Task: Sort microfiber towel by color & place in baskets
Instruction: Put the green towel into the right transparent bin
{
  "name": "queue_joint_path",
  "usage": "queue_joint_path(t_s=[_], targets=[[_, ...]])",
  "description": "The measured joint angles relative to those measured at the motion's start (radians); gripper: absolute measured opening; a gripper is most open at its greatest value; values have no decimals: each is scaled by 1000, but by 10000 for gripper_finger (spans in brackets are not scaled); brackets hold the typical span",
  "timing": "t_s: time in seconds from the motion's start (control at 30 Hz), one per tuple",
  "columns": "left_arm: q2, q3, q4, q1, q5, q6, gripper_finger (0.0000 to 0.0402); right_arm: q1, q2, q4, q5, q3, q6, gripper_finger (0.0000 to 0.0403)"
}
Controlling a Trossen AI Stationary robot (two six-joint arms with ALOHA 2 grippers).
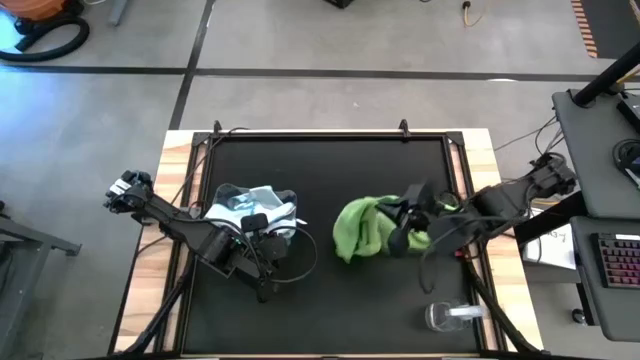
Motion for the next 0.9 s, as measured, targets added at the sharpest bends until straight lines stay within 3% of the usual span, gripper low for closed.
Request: queue_joint_path(t_s=[0.53,0.9], targets=[[0,0,-4,-3,0,0,123,6,-170,-7,0,1,-67,9],[0,0,-5,-7,0,0,123,6,-273,-176,2,2,-38,9]])
